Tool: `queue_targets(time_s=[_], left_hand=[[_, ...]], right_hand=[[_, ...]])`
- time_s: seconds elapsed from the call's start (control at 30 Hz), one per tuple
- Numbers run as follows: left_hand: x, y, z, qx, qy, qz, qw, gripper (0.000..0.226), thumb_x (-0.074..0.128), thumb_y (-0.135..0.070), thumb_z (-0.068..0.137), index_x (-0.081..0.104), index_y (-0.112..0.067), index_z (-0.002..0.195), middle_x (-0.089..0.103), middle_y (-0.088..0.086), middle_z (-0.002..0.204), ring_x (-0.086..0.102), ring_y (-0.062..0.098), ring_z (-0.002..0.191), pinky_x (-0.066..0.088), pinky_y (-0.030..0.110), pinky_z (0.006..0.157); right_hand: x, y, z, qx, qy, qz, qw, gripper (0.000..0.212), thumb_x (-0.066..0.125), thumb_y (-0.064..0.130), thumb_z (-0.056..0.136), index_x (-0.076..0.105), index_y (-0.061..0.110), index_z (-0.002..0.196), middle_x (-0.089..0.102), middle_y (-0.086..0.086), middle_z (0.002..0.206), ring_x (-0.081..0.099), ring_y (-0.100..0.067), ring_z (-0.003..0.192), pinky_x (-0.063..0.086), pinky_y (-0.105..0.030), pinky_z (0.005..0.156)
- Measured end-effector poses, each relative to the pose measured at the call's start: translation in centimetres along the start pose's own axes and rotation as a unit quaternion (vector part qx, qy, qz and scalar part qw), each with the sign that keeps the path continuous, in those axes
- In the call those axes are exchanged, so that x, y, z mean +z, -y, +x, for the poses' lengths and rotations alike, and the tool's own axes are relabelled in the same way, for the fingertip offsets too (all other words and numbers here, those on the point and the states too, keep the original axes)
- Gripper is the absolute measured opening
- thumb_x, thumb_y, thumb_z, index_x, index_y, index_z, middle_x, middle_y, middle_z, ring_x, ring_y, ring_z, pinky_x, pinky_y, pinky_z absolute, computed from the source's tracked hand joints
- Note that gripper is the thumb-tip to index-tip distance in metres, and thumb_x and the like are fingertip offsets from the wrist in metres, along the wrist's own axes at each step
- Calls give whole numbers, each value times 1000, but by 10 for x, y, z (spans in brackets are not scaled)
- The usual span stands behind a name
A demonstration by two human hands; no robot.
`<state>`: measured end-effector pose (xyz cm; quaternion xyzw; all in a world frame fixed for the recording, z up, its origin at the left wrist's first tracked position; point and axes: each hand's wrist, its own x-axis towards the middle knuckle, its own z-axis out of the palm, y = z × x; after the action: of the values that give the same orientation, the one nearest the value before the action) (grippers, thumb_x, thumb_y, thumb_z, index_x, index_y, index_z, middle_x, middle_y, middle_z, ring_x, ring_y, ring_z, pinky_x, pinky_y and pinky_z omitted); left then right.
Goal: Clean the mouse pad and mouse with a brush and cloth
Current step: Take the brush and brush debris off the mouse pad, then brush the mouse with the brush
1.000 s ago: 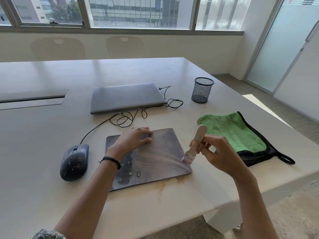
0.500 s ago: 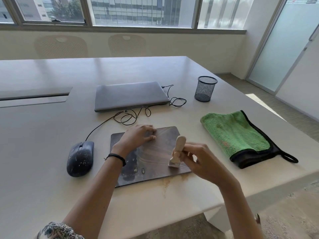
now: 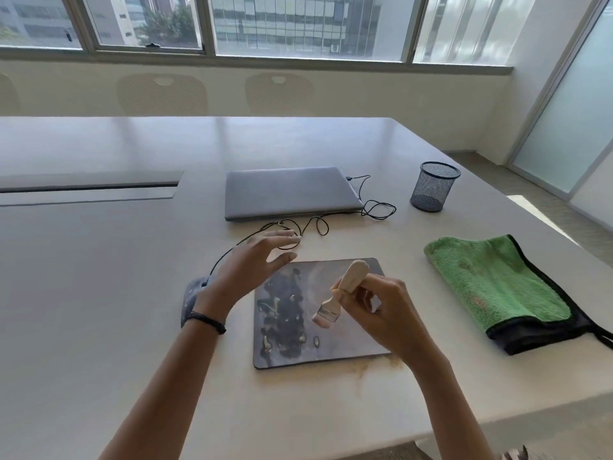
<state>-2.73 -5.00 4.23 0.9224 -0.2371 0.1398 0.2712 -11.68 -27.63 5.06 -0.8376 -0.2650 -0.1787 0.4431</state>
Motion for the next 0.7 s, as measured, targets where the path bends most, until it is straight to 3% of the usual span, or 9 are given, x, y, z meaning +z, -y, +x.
queue_targets(time_s=[0.1, 0.27, 0.37, 0.5, 0.57, 0.7], left_hand=[[-20, 9, -24, 3, -22, -25, 999, 47, 49, -47, 88, 48, -31, 132, 52, -12, 133, 47, -1, 119, 42, 26, 100], [-45, 35, -71, -32, -11, -59, 998, 65, 25, -74, 82, 33, -38, 135, 39, -18, 138, 35, -6, 127, 32, 23, 104], [-55, 51, -96, -63, 5, -63, 996, 70, 27, -80, 77, 23, -43, 136, 26, -28, 141, 18, -22, 128, 23, 18, 106], [-59, 66, -123, -106, 51, -60, 991, 97, 38, -88, 64, 9, -39, 142, 11, -28, 147, 4, -17, 135, 15, 23, 112], [-58, 68, -133, -130, 92, -50, 986, 109, 39, -92, 56, 0, -37, 141, 1, -26, 148, -7, -18, 135, 8, 21, 114], [-57, 70, -137, -147, 158, 33, 976, 121, 28, -99, 46, -16, -33, 137, -18, -21, 147, -25, -11, 134, -14, 21, 113]], right_hand=[[15, 4, 14, -18, -21, 3, 1000, 34, 56, 37, 84, 70, 6, 81, 64, -3, 60, 54, -18, 53, 45, -25, 46], [43, 13, 36, -14, -41, 23, 999, 34, 54, 38, 83, 71, 9, 83, 70, 0, 66, 61, -8, 60, 46, -10, 49], [58, 22, 48, 9, -36, 58, 998, 28, 54, 40, 81, 69, 18, 85, 67, 9, 66, 61, 0, 58, 48, -9, 50], [75, 31, 64, 20, -13, 96, 995, 14, 61, 26, 82, 67, 22, 94, 65, 18, 72, 61, 3, 54, 51, -10, 52], [84, 30, 73, 18, 9, 88, 996, 12, 64, 18, 83, 71, 16, 93, 69, 13, 79, 63, -2, 56, 53, -14, 54], [103, 24, 88, -2, 51, 47, 998, 14, 65, 22, 83, 73, 13, 90, 75, -1, 87, 68, -16, 66, 59, -38, 62]])
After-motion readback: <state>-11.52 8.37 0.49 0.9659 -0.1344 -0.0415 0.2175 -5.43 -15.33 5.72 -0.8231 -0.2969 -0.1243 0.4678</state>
